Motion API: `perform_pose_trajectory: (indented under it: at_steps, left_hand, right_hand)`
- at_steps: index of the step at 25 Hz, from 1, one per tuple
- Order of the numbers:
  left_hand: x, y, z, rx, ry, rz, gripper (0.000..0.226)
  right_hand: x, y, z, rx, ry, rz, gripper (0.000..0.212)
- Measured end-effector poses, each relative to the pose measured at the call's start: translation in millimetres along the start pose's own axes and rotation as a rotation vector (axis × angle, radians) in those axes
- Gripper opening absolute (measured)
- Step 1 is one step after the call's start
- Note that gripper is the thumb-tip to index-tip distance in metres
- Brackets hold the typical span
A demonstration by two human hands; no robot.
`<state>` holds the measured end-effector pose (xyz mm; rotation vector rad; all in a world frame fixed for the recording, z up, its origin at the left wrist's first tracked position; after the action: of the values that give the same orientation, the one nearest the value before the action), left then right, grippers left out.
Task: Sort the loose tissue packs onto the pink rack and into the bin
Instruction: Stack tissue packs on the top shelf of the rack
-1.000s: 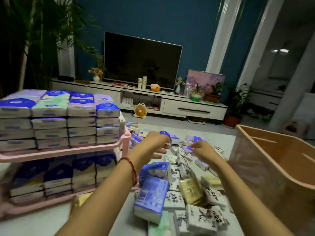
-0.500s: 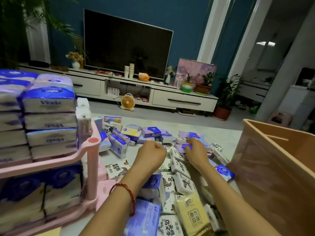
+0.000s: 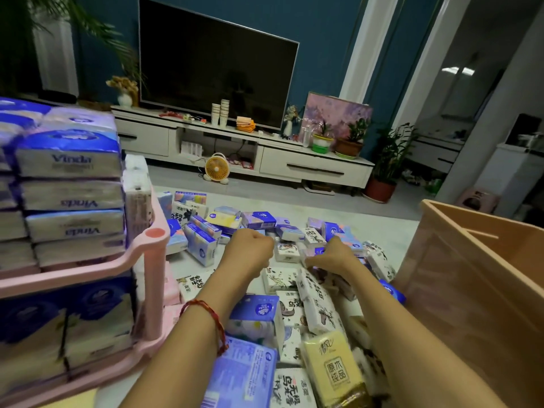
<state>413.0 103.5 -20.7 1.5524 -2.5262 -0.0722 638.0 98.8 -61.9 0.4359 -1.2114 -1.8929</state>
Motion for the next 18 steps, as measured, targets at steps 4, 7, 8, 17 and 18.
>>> perform_pose_trajectory:
  at_steps: [4,7,8,17,18]
  left_hand:
    - [13.1,-7.5,-16.0,-0.06,-0.075,0.049,0.023]
    - [20.6,-24.0,-23.7,-0.03,-0.061,0.136,0.026]
    - [22.8,-29.6,-24.4,-0.024,-0.054,0.151,0.028]
    - [42.1,-30.1,-39.2,0.111,-0.009,0.198,0.004]
    - [43.1,-28.1,-41.2,0.124,-0.018,0.216,0.013]
  right_hand:
    - [48.3,32.5,30.4,-0.469,0.255,0.101,0.054]
    - [97.4,52.5,63.2,-0.354,0.478,0.368,0.057]
    - [110.4,56.7,69.8,-0.266,0.525,0.396,0.055]
    - [48.7,22.9,-56.3,0.308,0.075,-0.059,0.052]
    - [41.6,13.6,-65.0,0.341,0.061,-0.05,0.054]
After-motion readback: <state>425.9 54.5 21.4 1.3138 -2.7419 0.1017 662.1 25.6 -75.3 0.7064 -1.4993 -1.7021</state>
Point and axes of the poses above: each hand's wrist, its own x-axis away from the middle knuckle, its own y-axis out of the back of the hand, z = x × y, the point moved 5 cm from there along -x, towards the middle knuckle, and after that the axes turned 3 degrees about z, right-handed, at the moved point
